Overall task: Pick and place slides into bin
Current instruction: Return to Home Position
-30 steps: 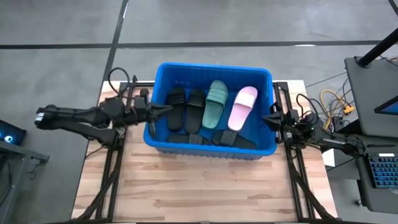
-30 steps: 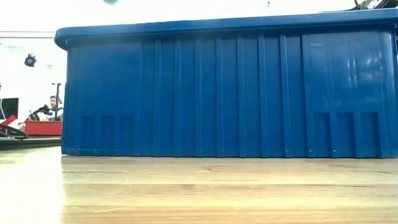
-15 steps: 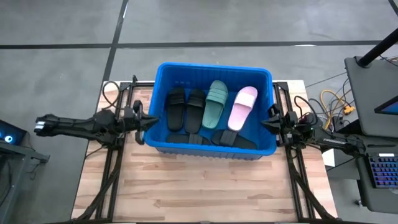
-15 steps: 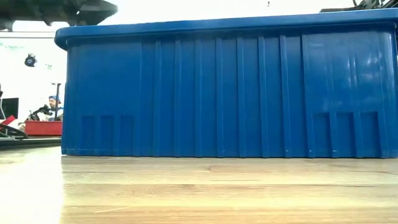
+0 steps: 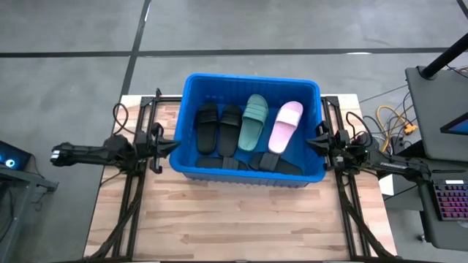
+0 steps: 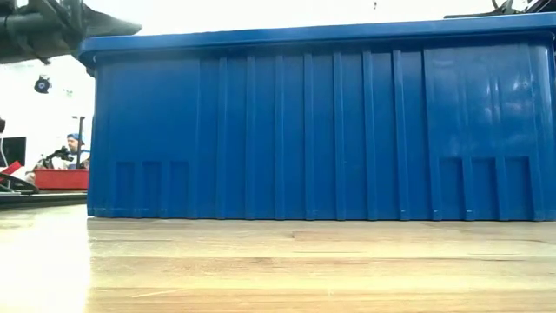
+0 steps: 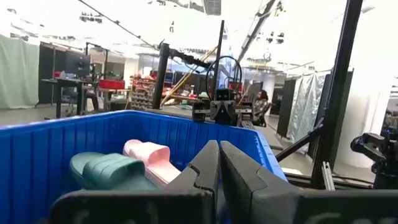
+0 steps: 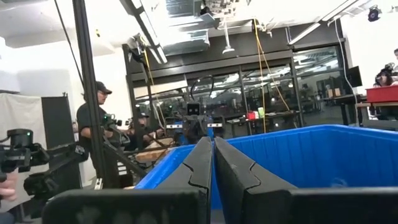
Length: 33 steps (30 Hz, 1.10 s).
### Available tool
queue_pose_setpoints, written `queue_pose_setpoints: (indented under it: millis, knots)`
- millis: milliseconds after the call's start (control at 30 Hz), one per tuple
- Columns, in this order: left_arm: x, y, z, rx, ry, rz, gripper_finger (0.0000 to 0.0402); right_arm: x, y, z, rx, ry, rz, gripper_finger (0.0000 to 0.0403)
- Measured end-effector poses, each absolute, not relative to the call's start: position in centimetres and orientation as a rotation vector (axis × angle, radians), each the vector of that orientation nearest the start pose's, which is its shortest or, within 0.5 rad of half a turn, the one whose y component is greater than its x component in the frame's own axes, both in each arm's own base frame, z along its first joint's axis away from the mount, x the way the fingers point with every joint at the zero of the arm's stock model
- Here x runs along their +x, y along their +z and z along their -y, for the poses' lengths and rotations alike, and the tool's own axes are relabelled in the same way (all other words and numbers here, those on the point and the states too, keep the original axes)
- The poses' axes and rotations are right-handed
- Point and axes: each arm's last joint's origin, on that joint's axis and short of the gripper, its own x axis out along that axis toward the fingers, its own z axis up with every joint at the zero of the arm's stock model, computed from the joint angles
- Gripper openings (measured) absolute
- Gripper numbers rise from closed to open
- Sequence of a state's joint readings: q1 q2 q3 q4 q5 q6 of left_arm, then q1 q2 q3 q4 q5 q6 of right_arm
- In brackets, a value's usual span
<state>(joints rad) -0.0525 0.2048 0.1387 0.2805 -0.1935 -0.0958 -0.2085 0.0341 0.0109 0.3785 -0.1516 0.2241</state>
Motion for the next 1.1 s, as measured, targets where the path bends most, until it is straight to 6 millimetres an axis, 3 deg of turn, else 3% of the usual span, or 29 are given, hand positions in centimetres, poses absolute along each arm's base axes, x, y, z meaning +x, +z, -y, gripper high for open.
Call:
queue_pose_setpoints:
  millis: [167,333,567,1100]
  knots:
    - [10.0,20.3,0.0,-0.179,0.105,0.227,0.0000,9.2,20.0,1.5,0.160,-0.032,0.355,0.0009]
    - [10.1,19.7,0.5,-0.178,-0.041,0.208,0.0000,9.2,20.0,1.6,0.145,-0.042,0.352,0.0009]
    - [10.4,19.2,0.2,-0.034,0.071,0.174,0.0000,9.2,19.9,1.6,0.142,-0.043,0.343,0.0008]
    - [9.7,18.9,0.2,-0.040,0.056,0.237,0.0000,9.7,19.4,1.6,0.088,-0.042,0.267,0.0008]
